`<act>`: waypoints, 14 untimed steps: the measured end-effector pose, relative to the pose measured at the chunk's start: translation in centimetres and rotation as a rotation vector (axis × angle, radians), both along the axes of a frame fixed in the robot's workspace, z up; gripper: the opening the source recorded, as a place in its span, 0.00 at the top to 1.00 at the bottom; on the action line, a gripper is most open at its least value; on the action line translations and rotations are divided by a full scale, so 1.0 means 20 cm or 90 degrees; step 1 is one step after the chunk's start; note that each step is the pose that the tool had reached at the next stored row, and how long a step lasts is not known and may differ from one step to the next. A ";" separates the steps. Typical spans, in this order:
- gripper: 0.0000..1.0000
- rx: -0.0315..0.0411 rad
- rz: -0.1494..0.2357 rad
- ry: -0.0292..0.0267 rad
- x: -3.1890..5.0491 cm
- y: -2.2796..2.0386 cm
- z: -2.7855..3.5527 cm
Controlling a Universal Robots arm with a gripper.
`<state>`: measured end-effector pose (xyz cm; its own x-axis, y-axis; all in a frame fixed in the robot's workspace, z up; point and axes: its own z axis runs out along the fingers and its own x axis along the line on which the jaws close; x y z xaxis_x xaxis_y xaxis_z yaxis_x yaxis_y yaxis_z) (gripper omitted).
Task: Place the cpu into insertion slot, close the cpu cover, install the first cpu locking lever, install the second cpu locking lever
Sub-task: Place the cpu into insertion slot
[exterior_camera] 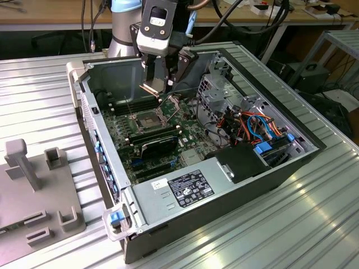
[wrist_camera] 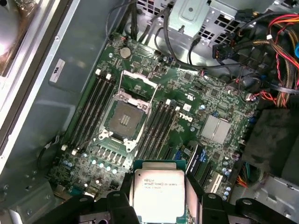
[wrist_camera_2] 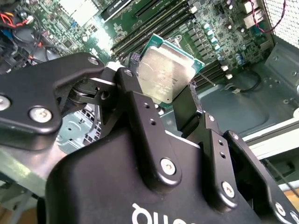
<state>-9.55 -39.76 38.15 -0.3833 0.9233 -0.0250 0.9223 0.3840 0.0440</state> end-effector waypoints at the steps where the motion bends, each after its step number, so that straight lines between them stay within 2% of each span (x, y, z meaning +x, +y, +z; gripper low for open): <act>1: 0.46 -0.0001 -0.007 0.0000 0.000 0.000 -0.001; 6: 0.46 -0.0013 -0.065 0.0001 0.002 0.000 -0.005; 8: 0.46 -0.0013 -0.074 0.0000 0.002 0.000 -0.005; 14: 0.46 -0.0014 -0.075 0.0000 0.002 0.001 -0.005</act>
